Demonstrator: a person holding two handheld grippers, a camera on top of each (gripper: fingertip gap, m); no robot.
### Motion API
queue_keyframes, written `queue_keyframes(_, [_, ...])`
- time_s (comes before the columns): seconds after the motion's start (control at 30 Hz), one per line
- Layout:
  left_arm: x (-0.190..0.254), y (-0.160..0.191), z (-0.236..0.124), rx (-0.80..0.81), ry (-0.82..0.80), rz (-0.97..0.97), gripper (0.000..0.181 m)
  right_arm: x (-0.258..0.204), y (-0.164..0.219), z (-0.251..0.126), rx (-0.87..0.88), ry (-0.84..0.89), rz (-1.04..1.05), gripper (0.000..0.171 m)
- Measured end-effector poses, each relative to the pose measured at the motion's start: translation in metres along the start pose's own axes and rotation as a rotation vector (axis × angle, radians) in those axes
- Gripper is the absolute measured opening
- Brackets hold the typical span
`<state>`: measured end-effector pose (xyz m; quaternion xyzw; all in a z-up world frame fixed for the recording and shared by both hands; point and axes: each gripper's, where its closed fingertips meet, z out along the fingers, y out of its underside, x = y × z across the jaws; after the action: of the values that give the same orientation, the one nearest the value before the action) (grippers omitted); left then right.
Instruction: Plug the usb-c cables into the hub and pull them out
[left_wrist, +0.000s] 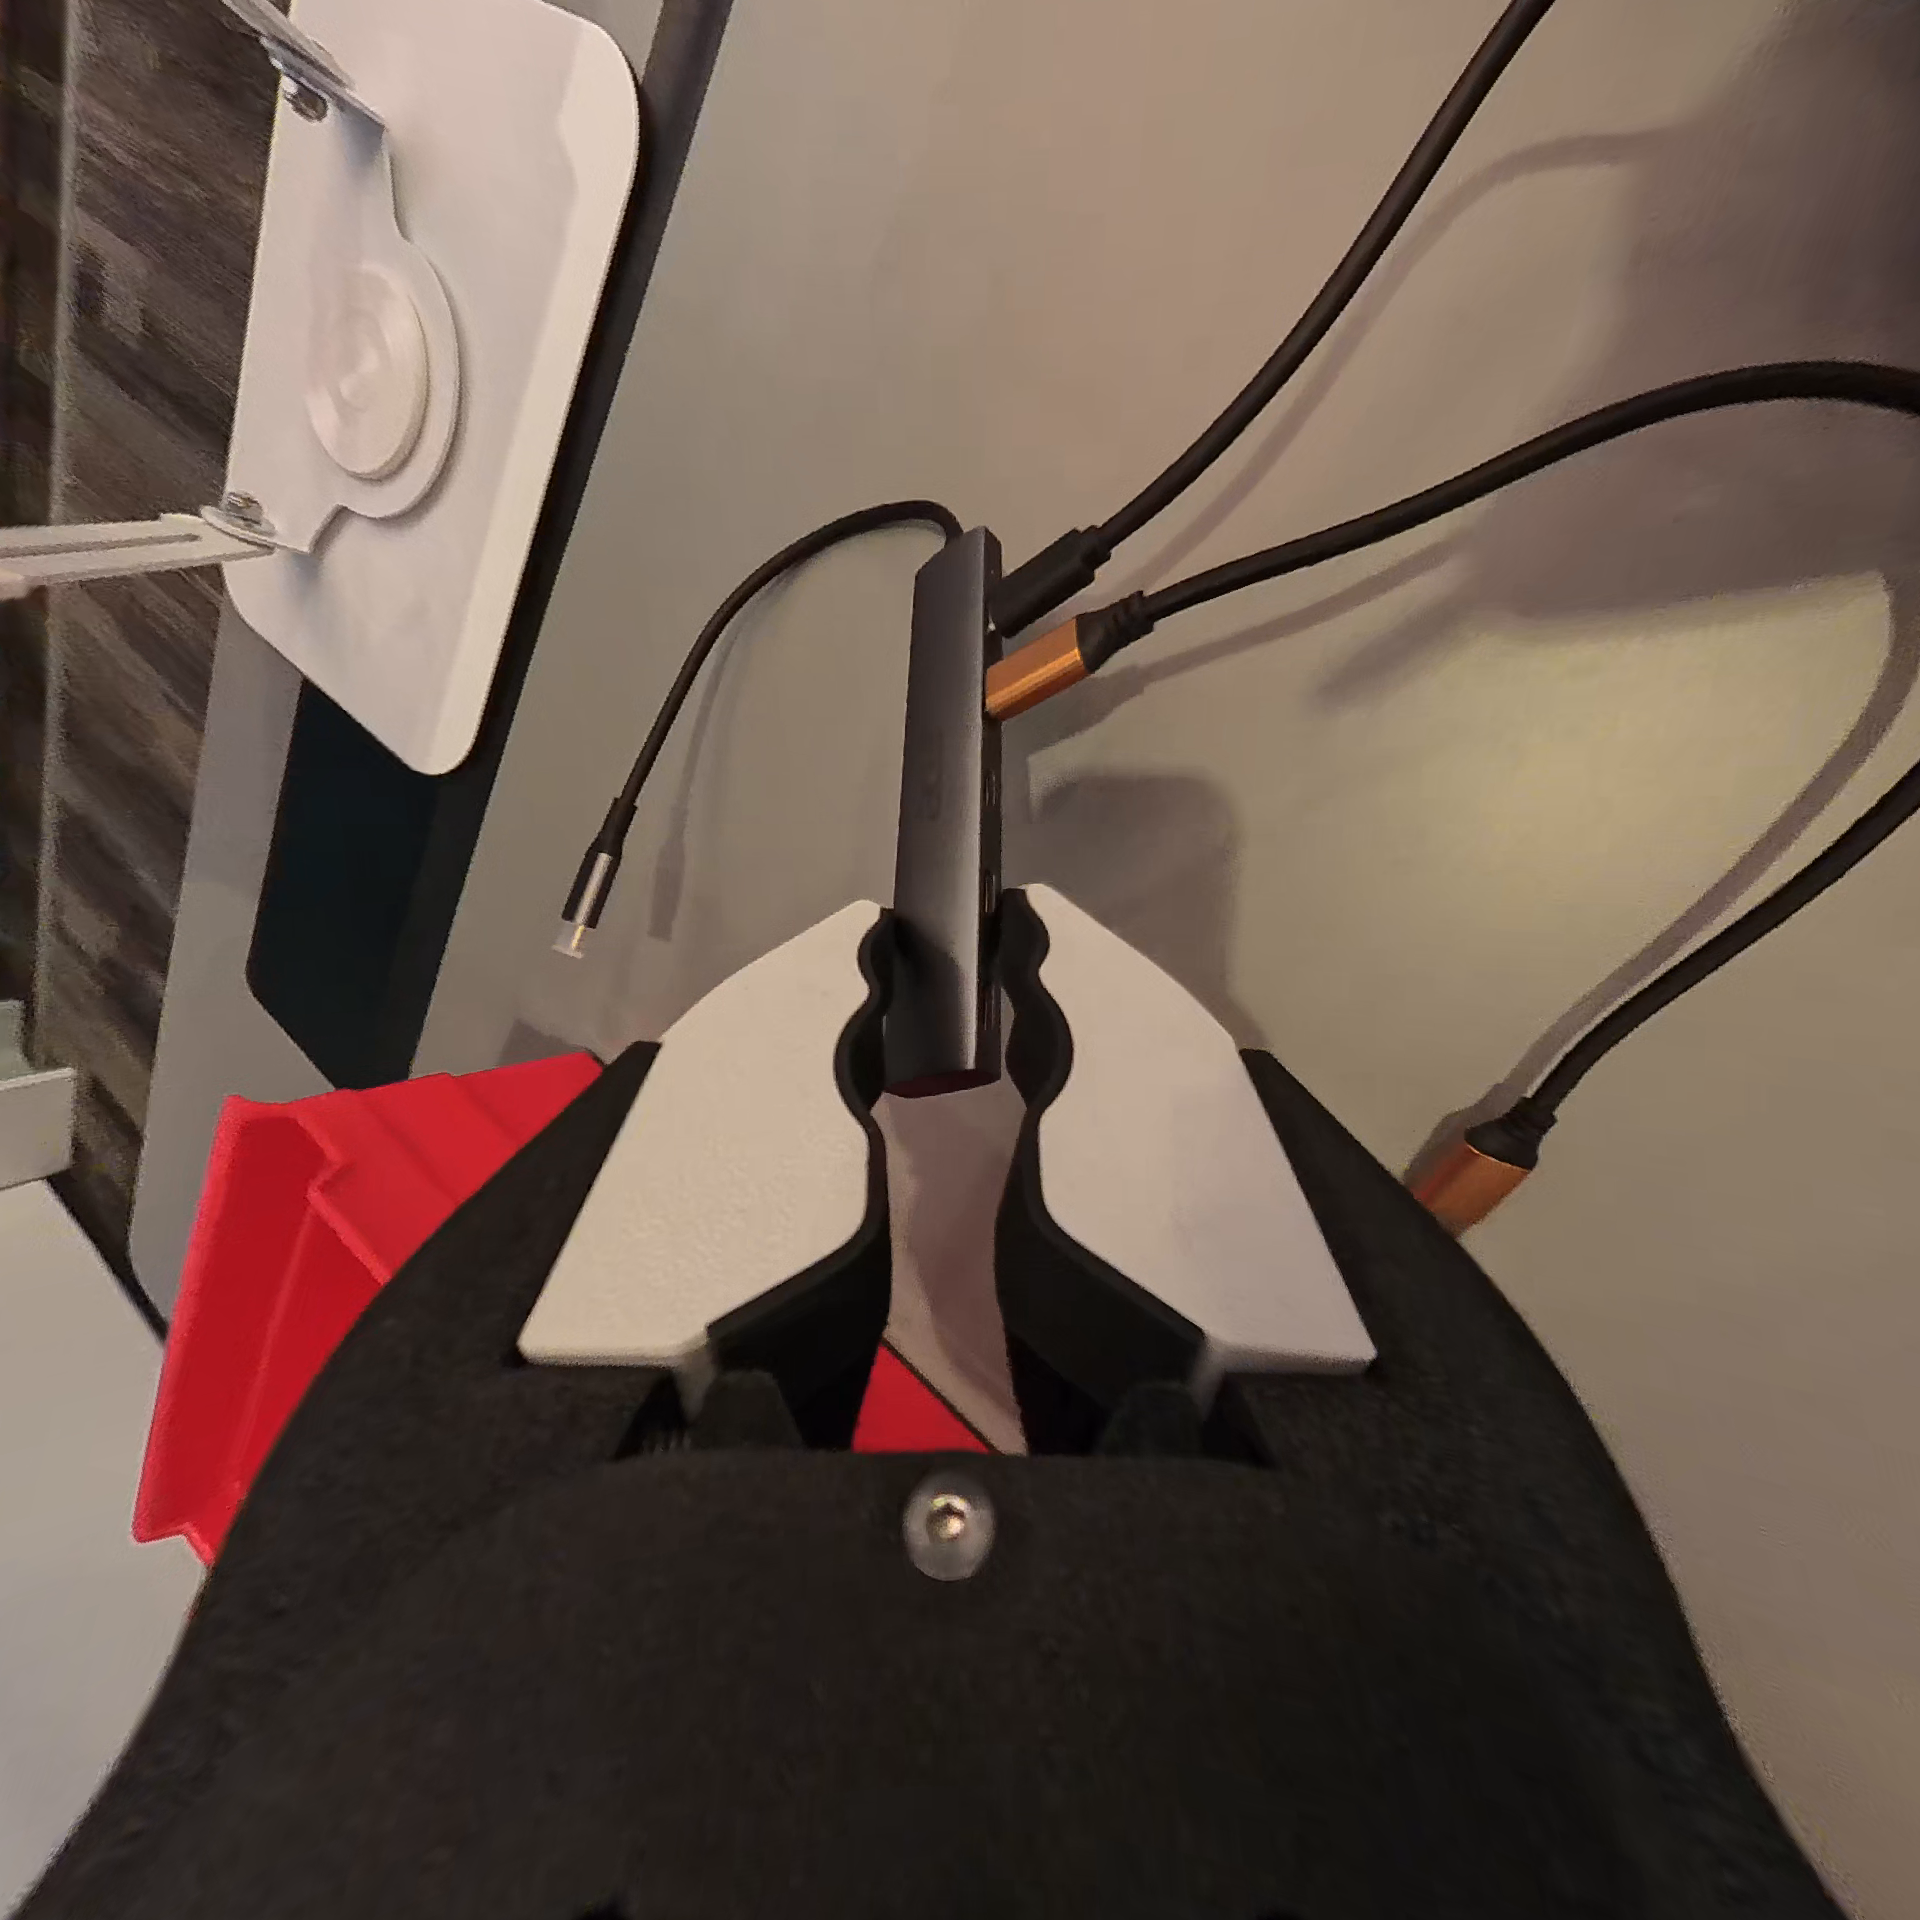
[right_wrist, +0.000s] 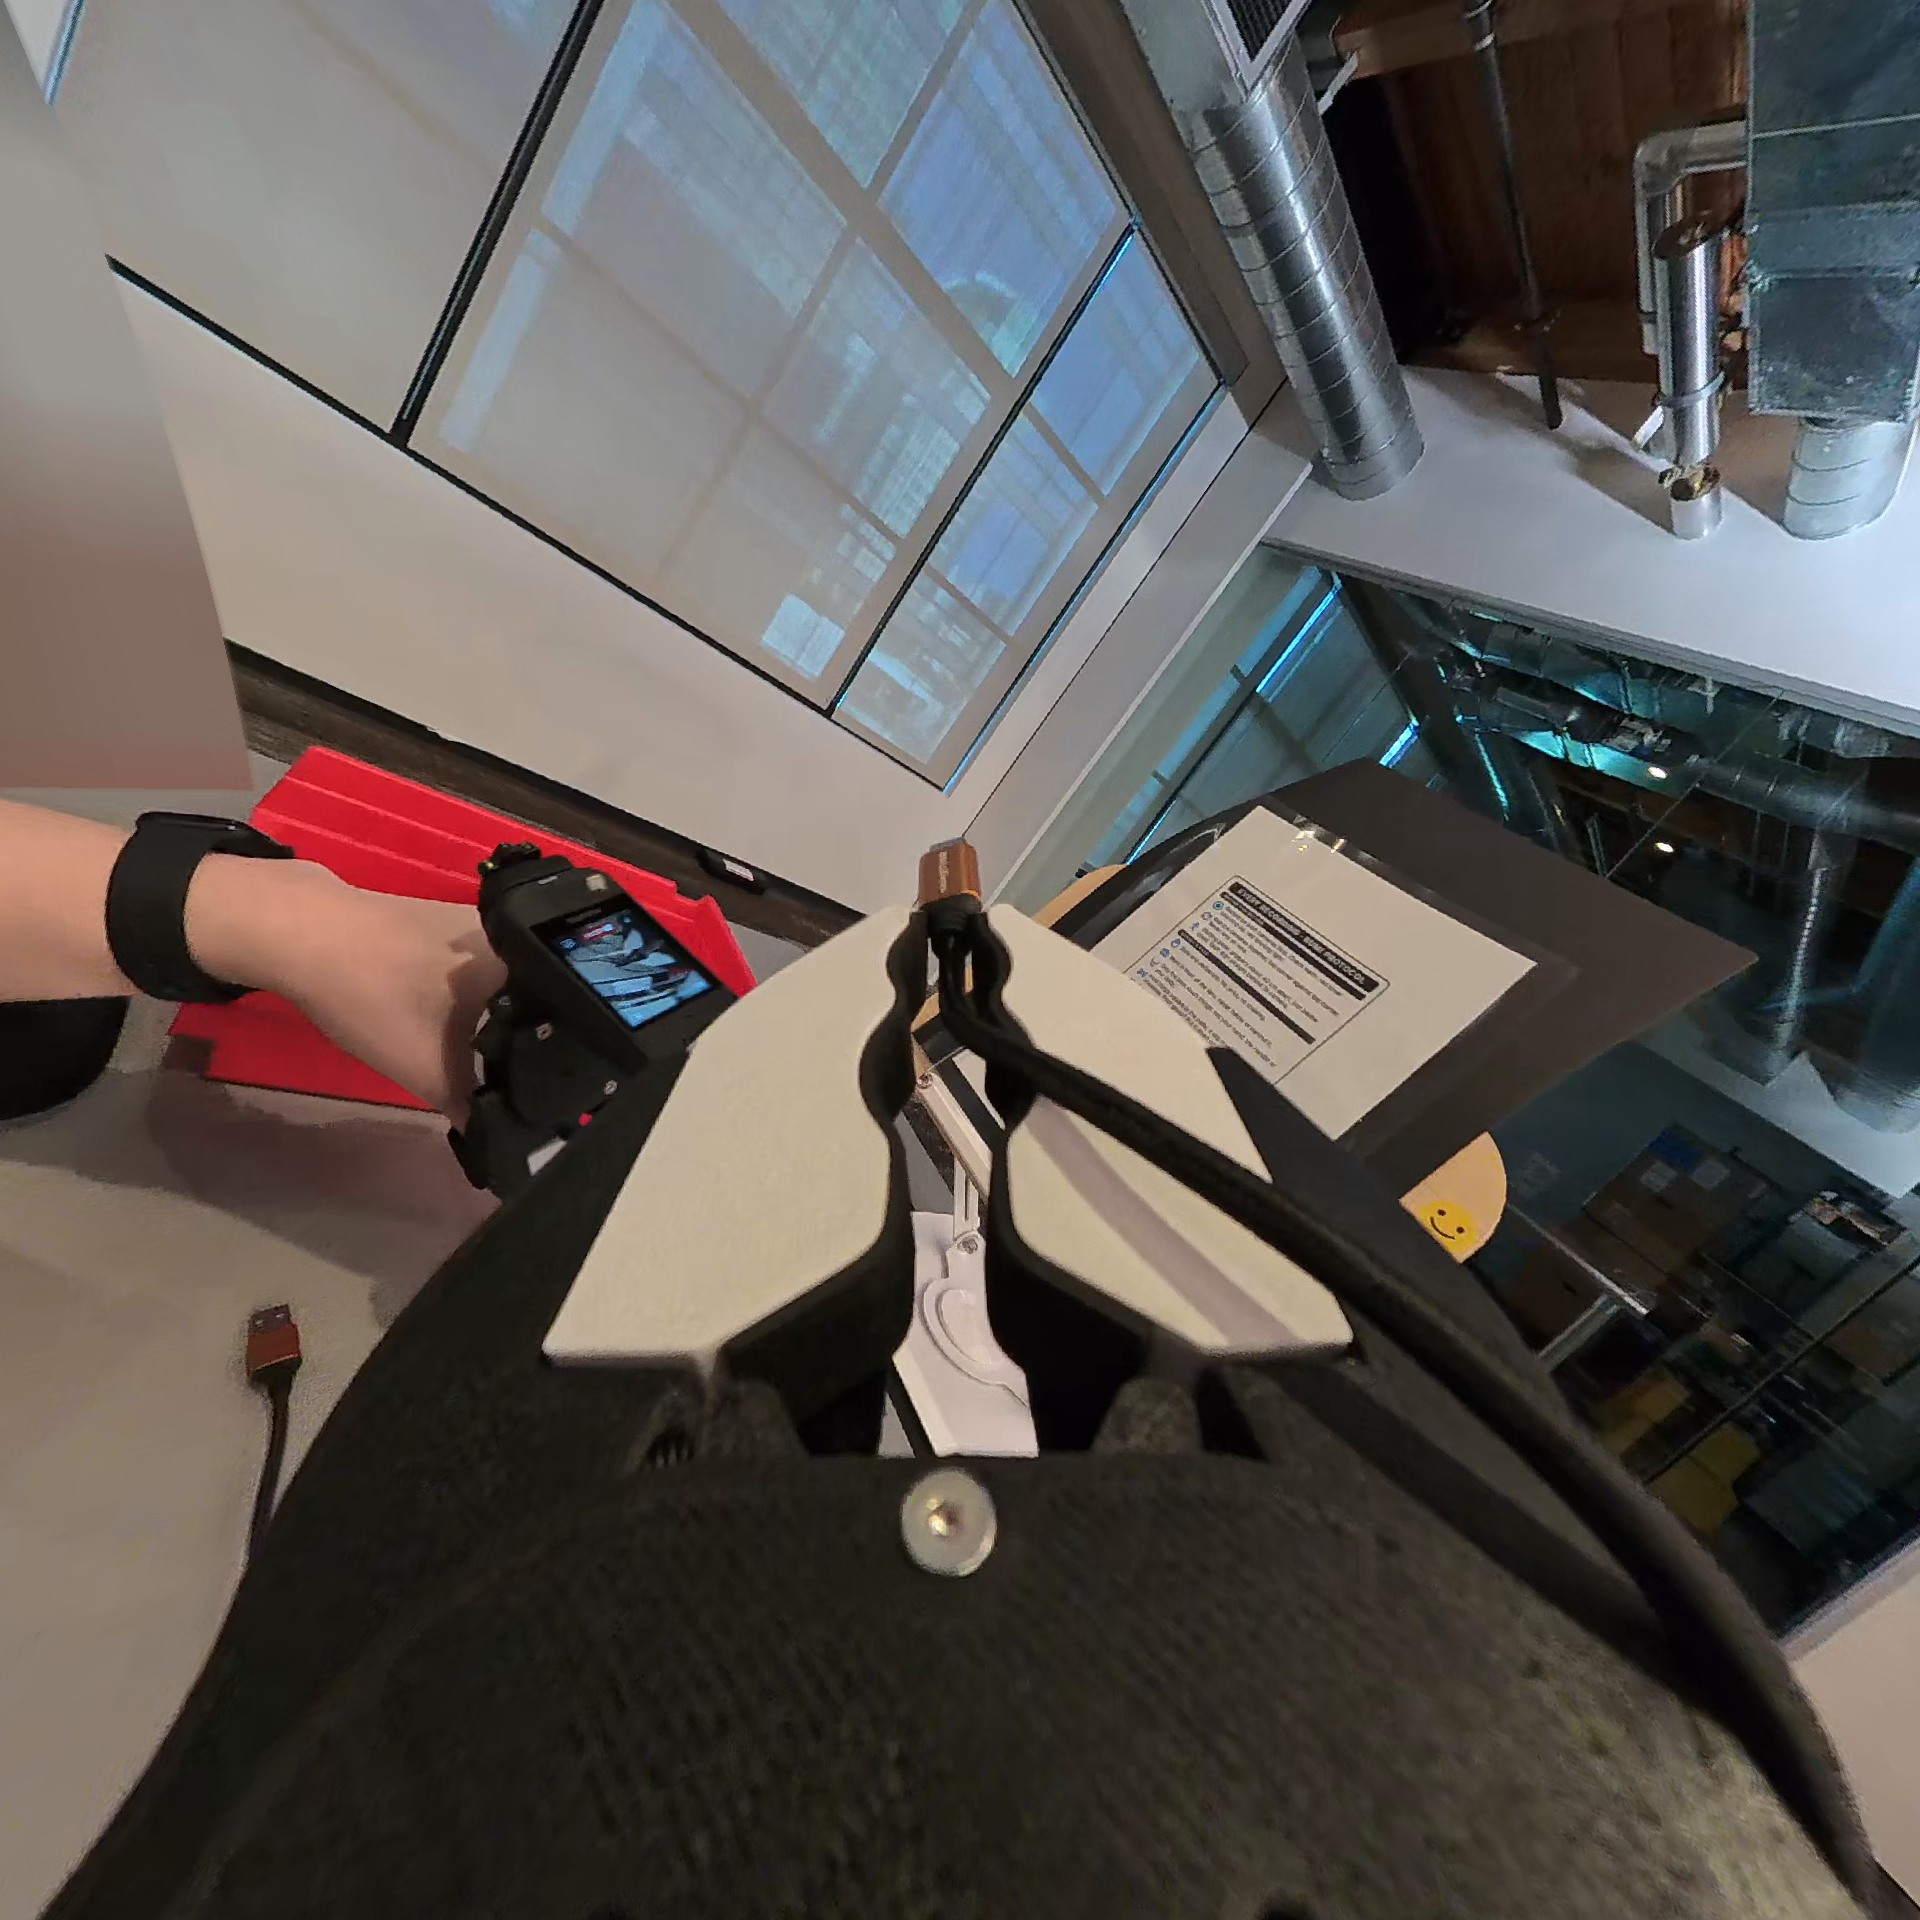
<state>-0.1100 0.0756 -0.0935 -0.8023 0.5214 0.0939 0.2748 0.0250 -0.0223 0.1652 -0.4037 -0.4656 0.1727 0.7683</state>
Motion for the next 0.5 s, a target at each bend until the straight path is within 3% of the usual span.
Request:
queue_keyframes(0.27, [-0.013,-0.001,-0.001,0.009,-0.245,0.334,0.011,0.007,-0.013,-0.014,0.075,0.021,0.021,0.009])
queue_keyframes(0.5, [-0.024,-0.012,-0.009,0.043,-0.316,0.472,0.009,0.015,-0.020,-0.026,0.116,0.052,0.030,0.009])
